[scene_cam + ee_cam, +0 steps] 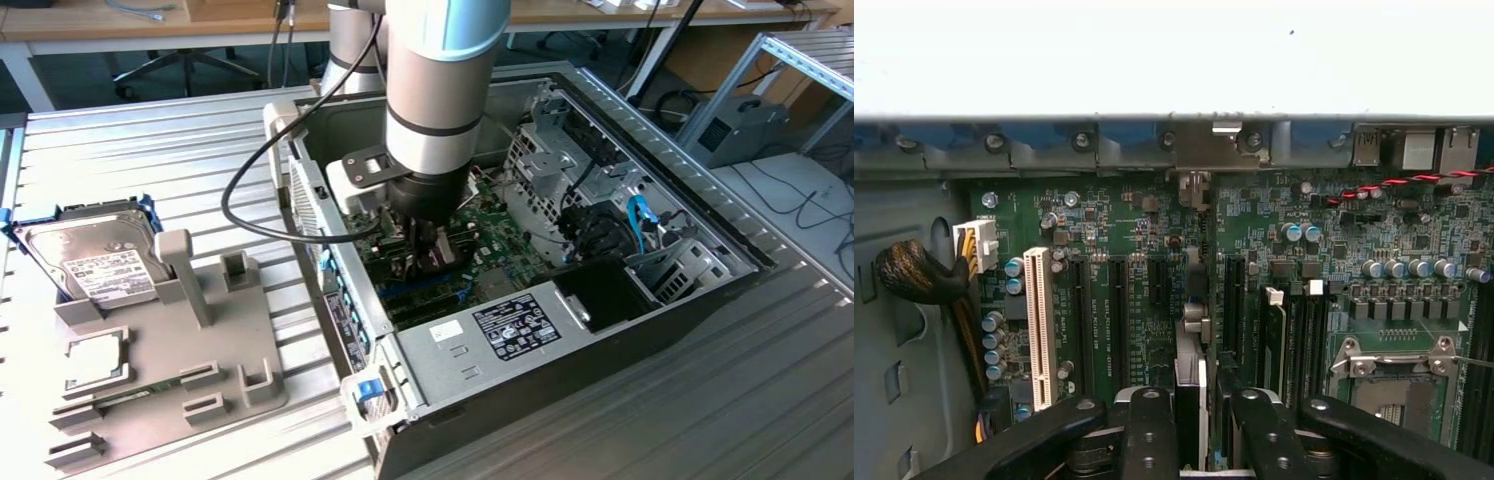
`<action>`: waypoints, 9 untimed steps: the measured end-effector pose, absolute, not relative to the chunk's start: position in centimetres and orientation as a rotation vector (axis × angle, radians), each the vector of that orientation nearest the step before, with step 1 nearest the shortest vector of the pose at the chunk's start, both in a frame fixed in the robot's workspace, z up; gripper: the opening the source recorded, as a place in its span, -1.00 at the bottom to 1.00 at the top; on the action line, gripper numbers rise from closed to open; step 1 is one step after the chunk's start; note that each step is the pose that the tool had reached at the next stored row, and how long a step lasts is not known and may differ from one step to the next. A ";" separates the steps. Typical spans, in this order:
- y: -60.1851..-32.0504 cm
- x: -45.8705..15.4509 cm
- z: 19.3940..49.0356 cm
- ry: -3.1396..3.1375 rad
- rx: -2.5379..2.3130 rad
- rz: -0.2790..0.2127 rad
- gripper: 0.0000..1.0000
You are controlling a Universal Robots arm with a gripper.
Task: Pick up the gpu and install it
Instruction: 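Insert the gpu into the slot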
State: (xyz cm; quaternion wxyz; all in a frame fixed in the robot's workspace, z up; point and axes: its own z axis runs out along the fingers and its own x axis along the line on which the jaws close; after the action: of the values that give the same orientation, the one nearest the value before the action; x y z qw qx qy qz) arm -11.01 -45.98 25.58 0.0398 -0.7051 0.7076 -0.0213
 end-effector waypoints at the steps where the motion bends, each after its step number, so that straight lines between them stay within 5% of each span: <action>1: -46.0 -11.0 25.6 2.169 -2.161 -0.065 -0.47; 9: -46.0 -11.0 25.5 2.168 -2.161 -0.065 -0.47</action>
State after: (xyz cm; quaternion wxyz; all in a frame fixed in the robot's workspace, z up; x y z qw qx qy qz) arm -11.01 -45.97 25.54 0.0399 -0.7051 0.7076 -0.0213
